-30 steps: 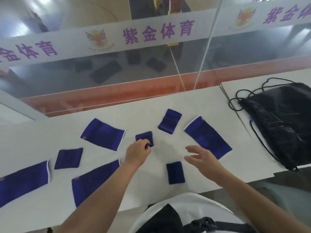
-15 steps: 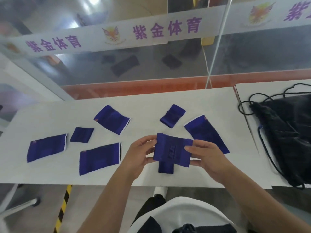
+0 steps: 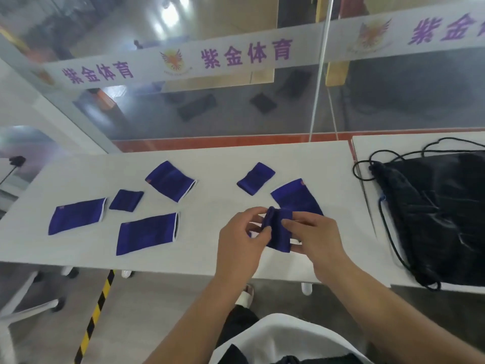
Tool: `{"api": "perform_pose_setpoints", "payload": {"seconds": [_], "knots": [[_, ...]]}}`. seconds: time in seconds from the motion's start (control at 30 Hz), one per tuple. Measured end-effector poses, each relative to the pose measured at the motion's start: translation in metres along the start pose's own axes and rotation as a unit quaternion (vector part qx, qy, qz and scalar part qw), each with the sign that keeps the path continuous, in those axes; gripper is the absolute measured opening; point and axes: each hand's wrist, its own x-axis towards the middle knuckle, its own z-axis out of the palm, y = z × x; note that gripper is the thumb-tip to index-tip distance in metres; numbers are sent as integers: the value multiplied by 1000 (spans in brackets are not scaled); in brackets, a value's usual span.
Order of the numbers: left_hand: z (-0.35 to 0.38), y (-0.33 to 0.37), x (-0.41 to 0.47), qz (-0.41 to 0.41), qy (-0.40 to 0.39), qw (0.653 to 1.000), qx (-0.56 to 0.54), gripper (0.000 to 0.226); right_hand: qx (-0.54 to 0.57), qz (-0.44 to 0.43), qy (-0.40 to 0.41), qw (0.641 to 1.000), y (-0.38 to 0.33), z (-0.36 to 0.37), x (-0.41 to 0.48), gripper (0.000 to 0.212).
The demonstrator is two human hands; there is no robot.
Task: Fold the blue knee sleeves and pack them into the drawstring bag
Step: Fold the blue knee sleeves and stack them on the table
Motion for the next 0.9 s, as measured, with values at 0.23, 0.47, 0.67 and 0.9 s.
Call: {"api": "perform_pose_setpoints", "payload": {"seconds": [0.23, 0.47, 0.67, 0.9], "knots": [[34, 12, -19, 72, -34, 996, 29, 37, 48, -9, 0, 999, -6, -26, -26, 21], [42, -1, -32, 72, -58, 995, 33, 41, 95, 21, -15, 995, 14, -42, -37, 25], [24, -24, -43, -59, -54, 993, -90, 41, 10, 53, 0, 999, 40, -42, -34, 25], [6, -76, -43, -203, -80, 959, -180, 39, -72, 94, -38, 992, 77, -20, -27, 14]]}}
